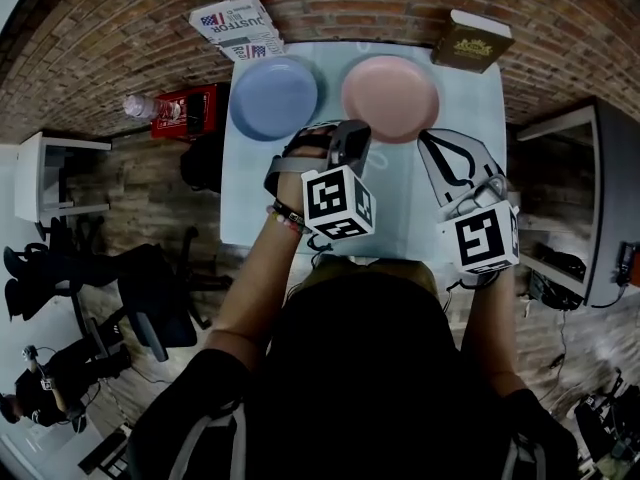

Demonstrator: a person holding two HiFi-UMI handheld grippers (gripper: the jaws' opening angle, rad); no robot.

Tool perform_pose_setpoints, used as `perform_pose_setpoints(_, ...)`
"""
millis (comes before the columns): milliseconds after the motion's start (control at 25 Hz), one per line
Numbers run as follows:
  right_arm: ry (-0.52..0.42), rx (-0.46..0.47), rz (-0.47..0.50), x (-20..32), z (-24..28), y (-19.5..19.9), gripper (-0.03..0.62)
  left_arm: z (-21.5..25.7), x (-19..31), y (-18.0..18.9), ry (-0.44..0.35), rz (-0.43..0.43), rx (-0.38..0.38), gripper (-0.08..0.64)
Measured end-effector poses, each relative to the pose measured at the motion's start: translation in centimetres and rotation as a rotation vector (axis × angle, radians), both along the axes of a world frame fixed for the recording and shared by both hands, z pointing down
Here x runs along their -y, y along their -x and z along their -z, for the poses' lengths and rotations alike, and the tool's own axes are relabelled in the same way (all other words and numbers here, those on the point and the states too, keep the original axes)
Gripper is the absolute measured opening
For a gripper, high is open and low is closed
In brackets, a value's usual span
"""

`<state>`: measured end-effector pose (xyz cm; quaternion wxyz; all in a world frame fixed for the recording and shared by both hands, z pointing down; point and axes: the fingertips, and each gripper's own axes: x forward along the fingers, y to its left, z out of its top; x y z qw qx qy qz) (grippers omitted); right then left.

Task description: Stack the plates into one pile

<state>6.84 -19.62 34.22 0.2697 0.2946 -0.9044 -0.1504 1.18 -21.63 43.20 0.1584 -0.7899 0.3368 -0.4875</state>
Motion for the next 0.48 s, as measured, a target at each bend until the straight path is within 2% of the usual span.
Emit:
perform_pose_setpoints(200, -0.012, 0.003, 0.005, -1.6, 0.8, 1.8, 0.035, 3.1, -1.7, 0.9, -0.035, 0.0, -0.076, 0.021)
perform_pose_setpoints(480, -0.04, 0.0, 0.036, -3.2, 2.0, 4.9, 0.035, 6.2, -3.7, 3.2, -0.078, 0.005, -0.124, 0.021)
